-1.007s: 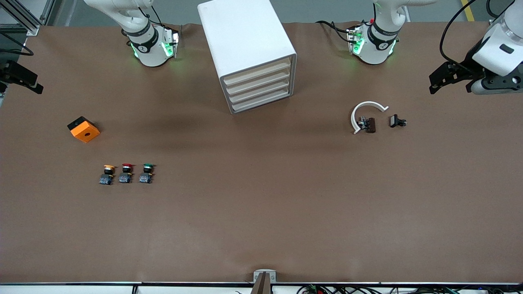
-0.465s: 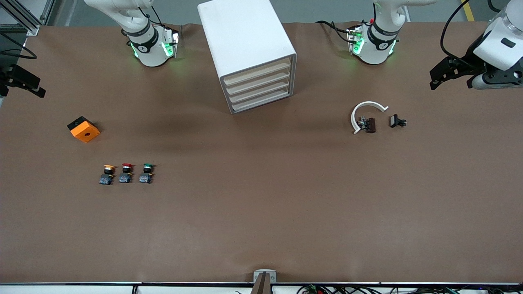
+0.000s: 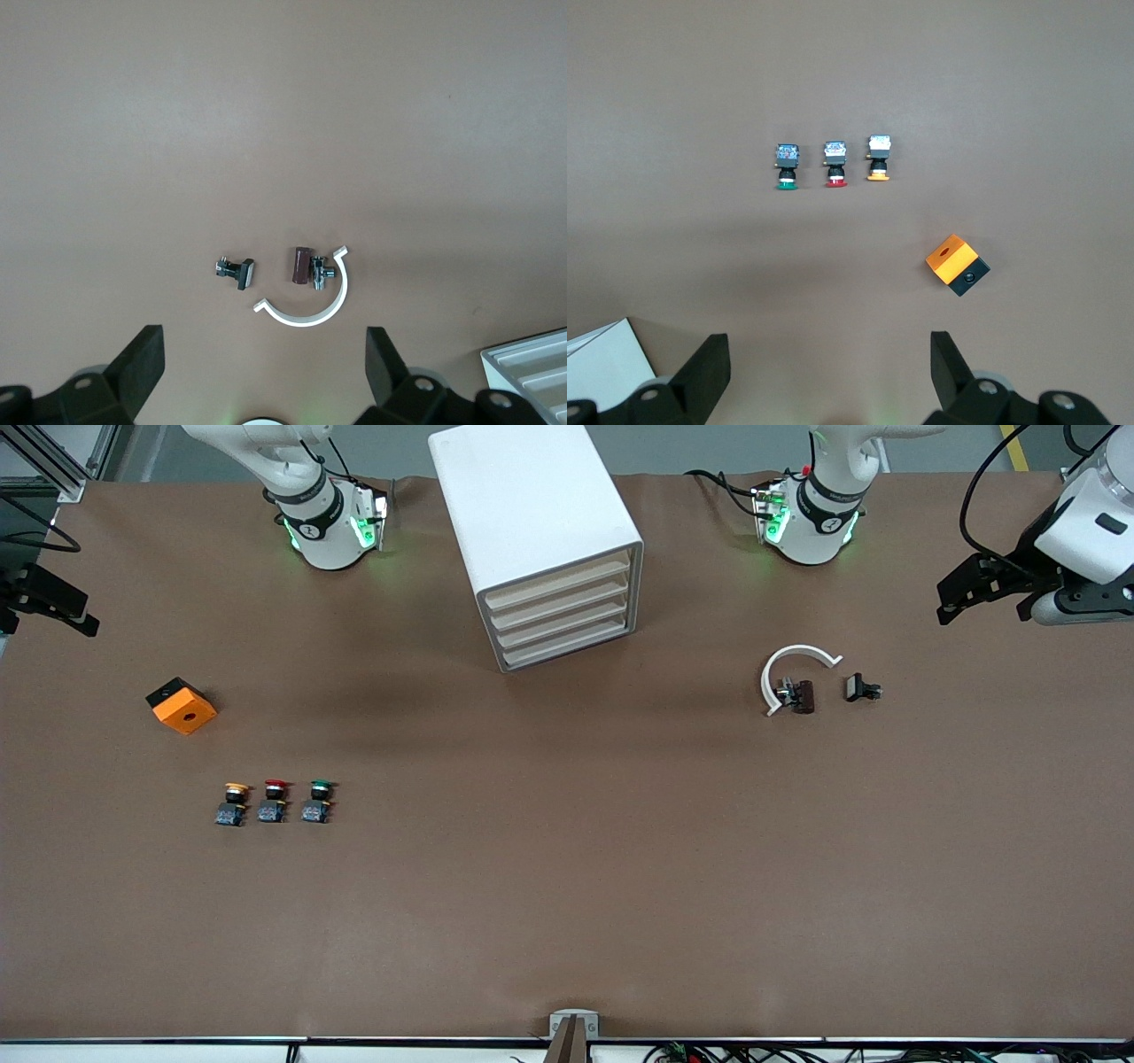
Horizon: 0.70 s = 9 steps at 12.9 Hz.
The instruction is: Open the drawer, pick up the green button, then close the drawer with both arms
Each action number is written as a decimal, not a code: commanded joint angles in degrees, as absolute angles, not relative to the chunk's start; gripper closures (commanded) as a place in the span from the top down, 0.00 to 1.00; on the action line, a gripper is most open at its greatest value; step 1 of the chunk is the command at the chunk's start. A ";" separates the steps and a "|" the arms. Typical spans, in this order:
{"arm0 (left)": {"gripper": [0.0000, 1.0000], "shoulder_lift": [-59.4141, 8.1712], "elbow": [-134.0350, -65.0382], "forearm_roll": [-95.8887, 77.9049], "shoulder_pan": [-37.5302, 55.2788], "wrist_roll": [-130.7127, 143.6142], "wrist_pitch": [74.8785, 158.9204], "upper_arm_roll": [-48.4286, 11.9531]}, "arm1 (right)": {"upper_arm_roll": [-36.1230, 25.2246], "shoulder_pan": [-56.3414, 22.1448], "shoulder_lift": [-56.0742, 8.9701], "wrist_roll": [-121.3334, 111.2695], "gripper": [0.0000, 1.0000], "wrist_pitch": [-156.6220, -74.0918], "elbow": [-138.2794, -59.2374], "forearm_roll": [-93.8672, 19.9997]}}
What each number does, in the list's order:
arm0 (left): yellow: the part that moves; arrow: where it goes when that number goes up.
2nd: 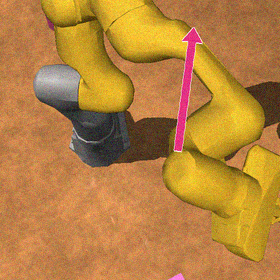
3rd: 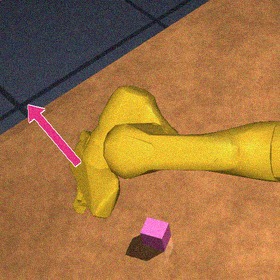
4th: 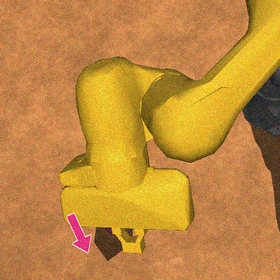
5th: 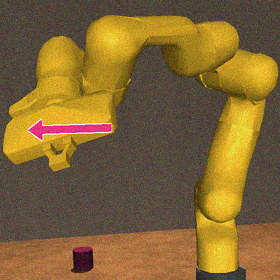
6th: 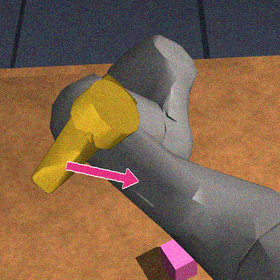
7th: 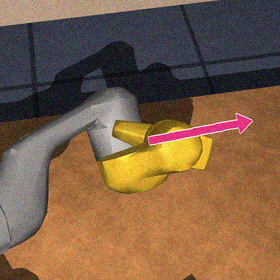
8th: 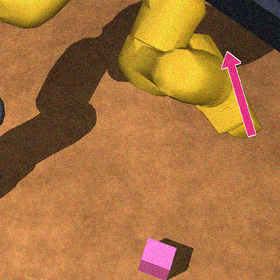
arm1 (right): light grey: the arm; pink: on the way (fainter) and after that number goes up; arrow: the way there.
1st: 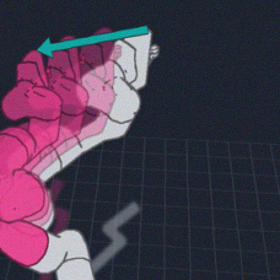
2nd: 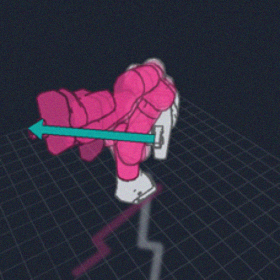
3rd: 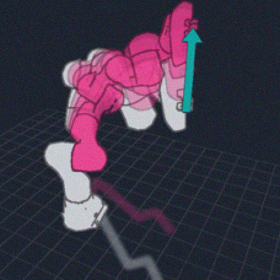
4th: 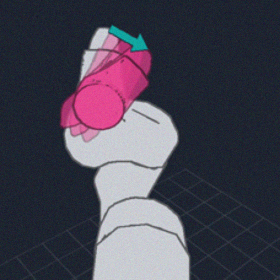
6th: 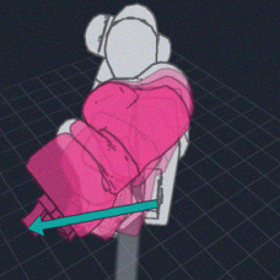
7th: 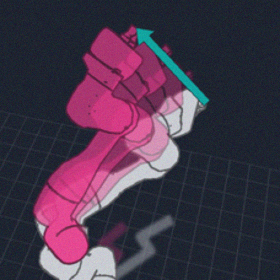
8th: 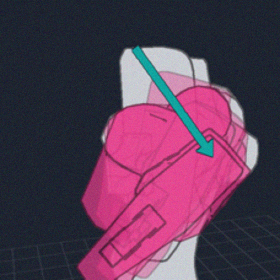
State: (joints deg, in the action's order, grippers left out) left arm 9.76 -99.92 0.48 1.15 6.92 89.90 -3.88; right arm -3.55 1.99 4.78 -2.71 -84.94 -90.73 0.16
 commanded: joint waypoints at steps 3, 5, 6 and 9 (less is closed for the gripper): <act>1.00 7.74 -95.80 0.35 0.26 7.55 86.40 -3.69 | -3.25 2.81 7.90 -3.08 1.00 -85.69 -94.03 -0.53; 1.00 7.73 -95.80 0.44 0.26 7.74 86.40 -3.69 | -3.25 2.81 9.22 -3.16 1.00 -86.48 -95.79 -0.53; 1.00 7.73 -95.80 0.44 0.26 7.73 86.40 -3.69 | -3.25 2.81 9.58 -3.16 1.00 -86.66 -96.24 -0.53; 1.00 7.73 -95.89 0.44 0.18 7.65 86.31 -3.69 | -3.25 2.81 9.75 -3.16 1.00 -86.66 -96.50 -0.53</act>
